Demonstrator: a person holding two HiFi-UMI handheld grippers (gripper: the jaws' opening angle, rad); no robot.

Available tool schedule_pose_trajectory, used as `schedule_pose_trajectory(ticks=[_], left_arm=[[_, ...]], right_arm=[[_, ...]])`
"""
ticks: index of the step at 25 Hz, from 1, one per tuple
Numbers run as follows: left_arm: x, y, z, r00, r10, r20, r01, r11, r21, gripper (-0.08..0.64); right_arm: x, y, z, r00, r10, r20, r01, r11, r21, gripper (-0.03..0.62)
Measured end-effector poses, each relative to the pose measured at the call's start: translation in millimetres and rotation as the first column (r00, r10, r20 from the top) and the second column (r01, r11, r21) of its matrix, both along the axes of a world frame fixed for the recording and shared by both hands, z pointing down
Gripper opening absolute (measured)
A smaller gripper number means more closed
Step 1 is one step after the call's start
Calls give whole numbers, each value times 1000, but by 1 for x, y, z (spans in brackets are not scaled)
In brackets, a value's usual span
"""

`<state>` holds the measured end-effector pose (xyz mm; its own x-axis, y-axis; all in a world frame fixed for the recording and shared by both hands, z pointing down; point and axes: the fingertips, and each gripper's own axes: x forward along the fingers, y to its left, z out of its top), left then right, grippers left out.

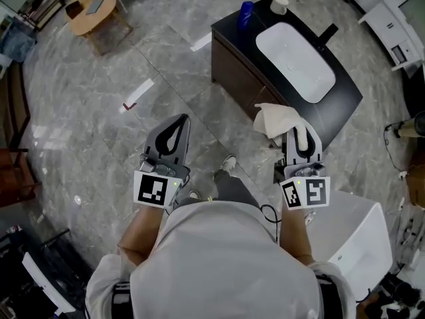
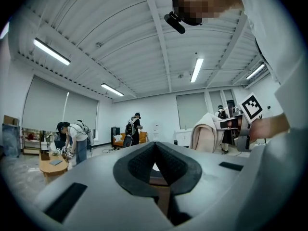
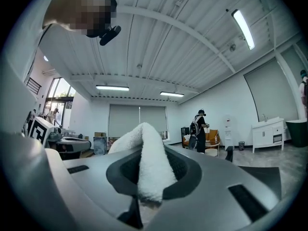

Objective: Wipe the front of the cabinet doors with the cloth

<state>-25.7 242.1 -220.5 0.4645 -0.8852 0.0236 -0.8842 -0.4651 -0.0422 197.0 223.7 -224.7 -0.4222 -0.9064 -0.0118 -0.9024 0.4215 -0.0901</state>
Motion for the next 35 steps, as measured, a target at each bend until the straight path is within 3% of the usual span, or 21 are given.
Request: schedule_pose_trajectory(ticks=[5,10,23,30,35], left_arm=[[33,-67,-10,1000,-15,23,14,999,40,17],[54,-101,-18,999,-31,20,30,998,48,17],[32,-186,1,999,33,29,-34,999,24,17],[-6,-235,103,999,36,24,-34,997,-74,17],[-15,-270,204,991,91,96,-85,994,-72,17]], right_arm=[[6,-74,9,996,-83,15,83,997,10,71],[5,-113,21,992,-124,2,124,992,-1,71],[-21,-171,41,998,-65,-23,63,997,-50,71],[-62,-210,117,998,-22,-56,17,996,-83,71],[-81,-250,205,1000,-5,-23,3,997,-77,71]])
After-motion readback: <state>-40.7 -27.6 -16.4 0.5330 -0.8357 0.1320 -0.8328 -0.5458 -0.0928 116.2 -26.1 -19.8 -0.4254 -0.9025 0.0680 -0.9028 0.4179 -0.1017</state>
